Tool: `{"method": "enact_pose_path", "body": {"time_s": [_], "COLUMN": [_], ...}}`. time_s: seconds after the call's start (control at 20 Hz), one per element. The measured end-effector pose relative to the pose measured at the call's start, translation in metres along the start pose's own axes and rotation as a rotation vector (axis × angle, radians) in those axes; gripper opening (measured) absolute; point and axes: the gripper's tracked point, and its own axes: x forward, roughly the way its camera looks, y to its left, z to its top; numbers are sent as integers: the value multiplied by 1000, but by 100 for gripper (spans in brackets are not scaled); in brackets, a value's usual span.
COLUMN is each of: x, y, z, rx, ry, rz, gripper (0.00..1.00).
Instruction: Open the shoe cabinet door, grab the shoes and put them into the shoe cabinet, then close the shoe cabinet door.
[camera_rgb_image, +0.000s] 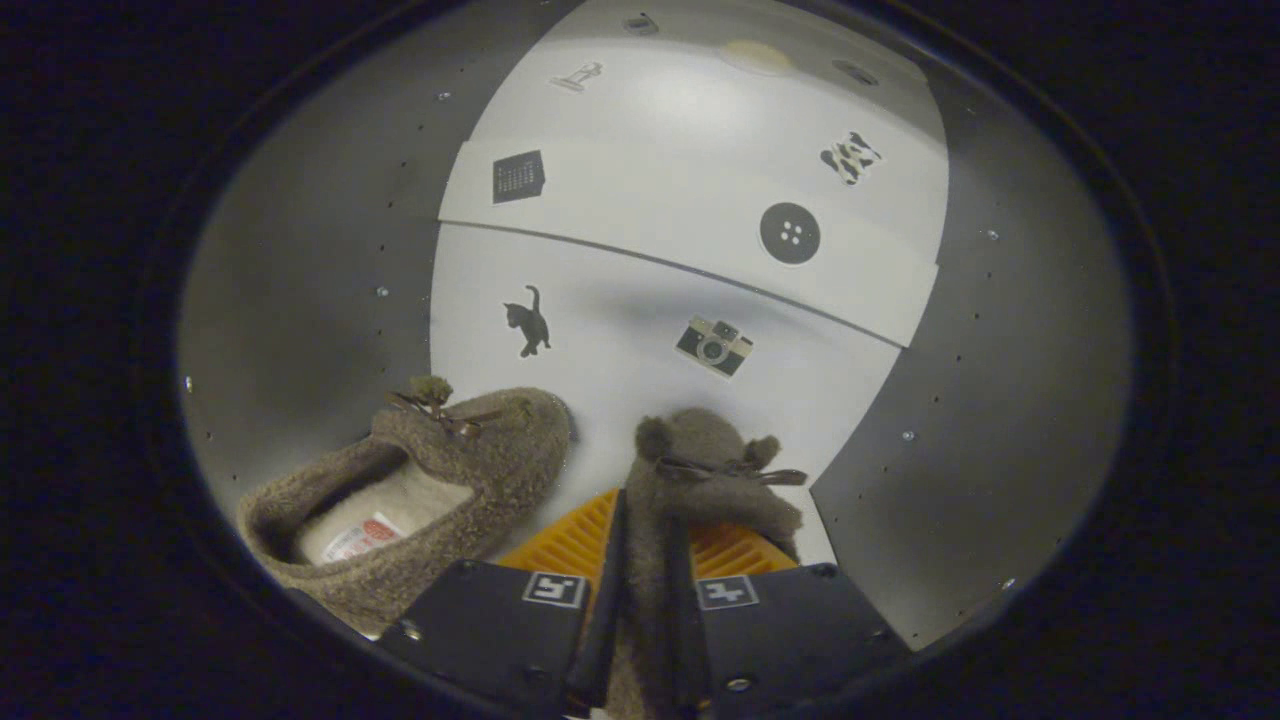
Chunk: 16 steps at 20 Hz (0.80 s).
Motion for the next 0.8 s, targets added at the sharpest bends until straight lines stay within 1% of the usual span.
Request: {"method": "enact_pose_path", "body": {"time_s": [0.2, 0.3, 0.55, 0.65, 0.75, 0.8], "x": [-16, -31, -91, -119, -152, -168], "y": [15, 10, 11, 15, 14, 15], "z": [-2, 0, 7, 8, 10, 13], "rx": [67, 66, 127, 149, 151, 151], "ry": [19, 11, -28, -32, -34, -41], "rz": [33, 1, 9, 27, 14, 10], "gripper": [56, 69, 71, 82, 94, 96]}}
